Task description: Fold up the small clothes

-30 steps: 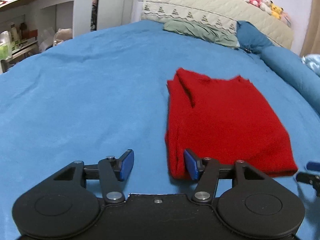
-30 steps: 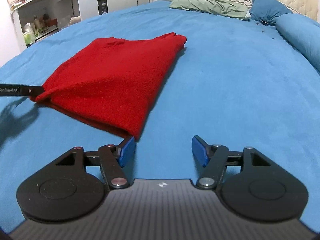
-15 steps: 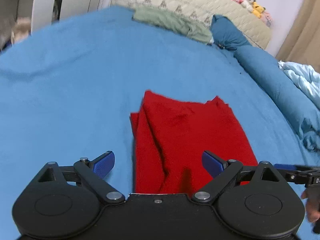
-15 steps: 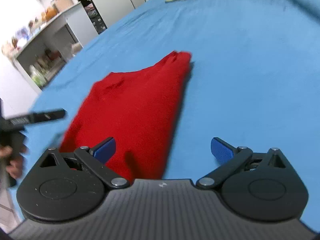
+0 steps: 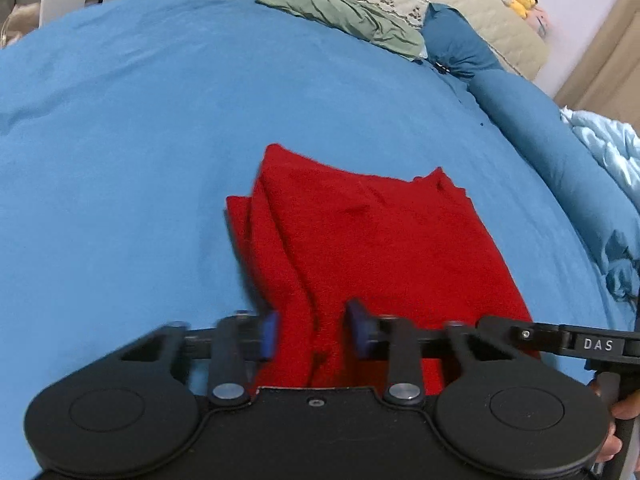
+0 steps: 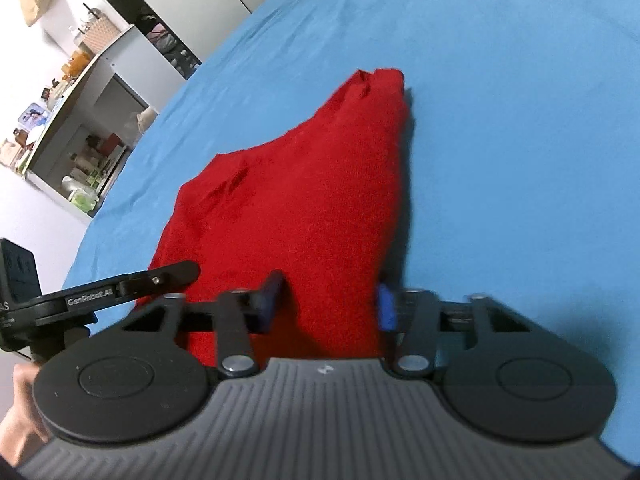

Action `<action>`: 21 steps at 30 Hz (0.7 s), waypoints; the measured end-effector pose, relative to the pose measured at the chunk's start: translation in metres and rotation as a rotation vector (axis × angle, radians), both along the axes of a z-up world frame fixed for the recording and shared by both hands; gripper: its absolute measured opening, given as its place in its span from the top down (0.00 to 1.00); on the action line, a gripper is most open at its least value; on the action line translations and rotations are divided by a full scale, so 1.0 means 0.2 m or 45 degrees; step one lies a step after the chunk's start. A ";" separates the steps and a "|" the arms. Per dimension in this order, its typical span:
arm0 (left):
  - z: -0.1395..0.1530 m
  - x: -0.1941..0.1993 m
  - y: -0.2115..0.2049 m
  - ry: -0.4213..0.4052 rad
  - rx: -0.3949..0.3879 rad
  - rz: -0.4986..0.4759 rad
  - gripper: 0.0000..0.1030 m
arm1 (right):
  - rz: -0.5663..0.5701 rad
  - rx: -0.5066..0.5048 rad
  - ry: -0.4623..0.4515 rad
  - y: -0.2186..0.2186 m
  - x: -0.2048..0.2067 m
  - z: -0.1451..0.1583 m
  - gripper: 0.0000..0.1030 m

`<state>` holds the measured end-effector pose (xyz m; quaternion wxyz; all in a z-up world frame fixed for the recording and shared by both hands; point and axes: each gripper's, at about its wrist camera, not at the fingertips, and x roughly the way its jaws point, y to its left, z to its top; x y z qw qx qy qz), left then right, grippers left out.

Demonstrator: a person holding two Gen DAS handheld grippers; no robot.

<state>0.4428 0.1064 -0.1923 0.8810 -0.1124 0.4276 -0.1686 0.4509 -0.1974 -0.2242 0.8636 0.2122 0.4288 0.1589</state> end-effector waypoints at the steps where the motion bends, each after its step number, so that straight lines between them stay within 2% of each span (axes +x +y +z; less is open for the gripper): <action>1: 0.03 -0.01 -0.02 -0.020 0.021 -0.003 0.75 | -0.005 0.004 -0.007 -0.01 -0.01 0.02 0.60; 3: 0.11 -0.06 -0.05 -0.069 0.032 -0.020 0.77 | 0.001 0.031 -0.031 -0.02 -0.03 0.08 0.65; 6: 0.25 -0.18 -0.11 -0.135 -0.002 -0.067 0.79 | 0.015 0.037 -0.088 -0.08 -0.12 0.20 0.65; 9: 0.37 -0.38 -0.23 -0.202 0.003 -0.131 0.79 | -0.021 0.056 -0.160 -0.20 -0.33 0.35 0.65; 12: 0.40 -0.59 -0.34 -0.226 -0.034 -0.181 0.79 | -0.058 0.066 -0.191 -0.37 -0.58 0.42 0.65; 15: 0.30 -0.75 -0.47 -0.227 -0.006 -0.223 0.79 | -0.120 0.027 -0.146 -0.50 -0.81 0.36 0.64; 19: 0.10 -0.86 -0.64 -0.183 0.097 -0.226 0.79 | -0.200 -0.043 -0.055 -0.57 -0.98 0.13 0.63; 21: 0.07 -0.90 -0.66 -0.230 0.152 -0.209 0.79 | -0.221 -0.103 -0.092 -0.57 -1.04 0.05 0.53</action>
